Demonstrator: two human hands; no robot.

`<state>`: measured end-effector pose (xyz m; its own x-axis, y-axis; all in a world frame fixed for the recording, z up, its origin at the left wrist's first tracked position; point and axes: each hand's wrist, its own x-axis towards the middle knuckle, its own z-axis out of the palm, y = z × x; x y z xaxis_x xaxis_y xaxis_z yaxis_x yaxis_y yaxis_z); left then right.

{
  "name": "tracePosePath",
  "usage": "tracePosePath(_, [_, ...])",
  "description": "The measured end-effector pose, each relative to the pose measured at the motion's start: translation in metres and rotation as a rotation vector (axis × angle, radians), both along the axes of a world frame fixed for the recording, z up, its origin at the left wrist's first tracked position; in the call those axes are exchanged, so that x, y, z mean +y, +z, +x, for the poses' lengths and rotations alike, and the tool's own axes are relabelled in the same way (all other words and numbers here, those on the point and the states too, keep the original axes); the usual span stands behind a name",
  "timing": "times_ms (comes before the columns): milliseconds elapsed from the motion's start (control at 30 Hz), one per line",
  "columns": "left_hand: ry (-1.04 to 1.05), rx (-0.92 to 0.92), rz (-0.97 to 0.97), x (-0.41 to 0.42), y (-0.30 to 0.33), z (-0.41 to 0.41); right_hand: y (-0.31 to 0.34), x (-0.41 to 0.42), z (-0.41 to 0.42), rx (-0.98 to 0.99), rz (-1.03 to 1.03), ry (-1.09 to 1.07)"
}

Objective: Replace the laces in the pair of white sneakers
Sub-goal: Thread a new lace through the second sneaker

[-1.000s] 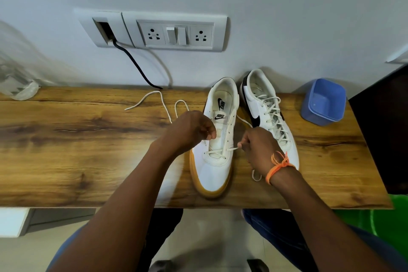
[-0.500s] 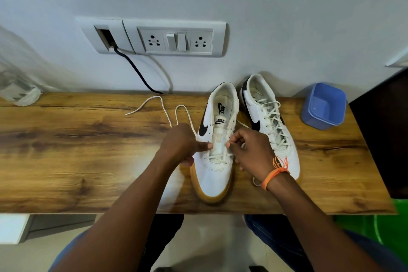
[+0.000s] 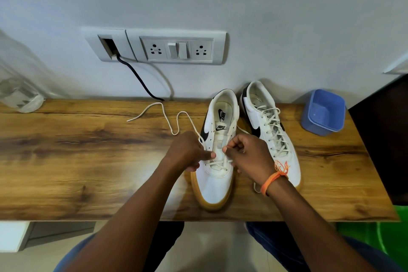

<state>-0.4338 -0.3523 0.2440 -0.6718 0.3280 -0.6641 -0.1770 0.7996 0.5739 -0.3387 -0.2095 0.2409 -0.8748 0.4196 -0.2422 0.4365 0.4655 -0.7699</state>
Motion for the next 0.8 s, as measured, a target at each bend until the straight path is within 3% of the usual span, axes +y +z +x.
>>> tracePosePath(267, [0.174,-0.033,0.097,0.003,0.008,0.003,0.024,-0.012,-0.004,-0.049,-0.175,-0.046])
tracePosePath(467, [0.319,-0.004,0.387,0.017,0.041,0.007,0.049,-0.017,-0.013,-0.095,-0.578,-0.211])
tracePosePath(633, [0.028,-0.109,0.617,0.011,0.054,0.009,0.055,-0.009,-0.016,-0.119,-0.885,-0.250])
tracePosePath(800, [-0.332,-0.212,0.347,0.009,0.047,0.006,0.053,0.000,-0.019,-0.039,-1.219,-0.310])
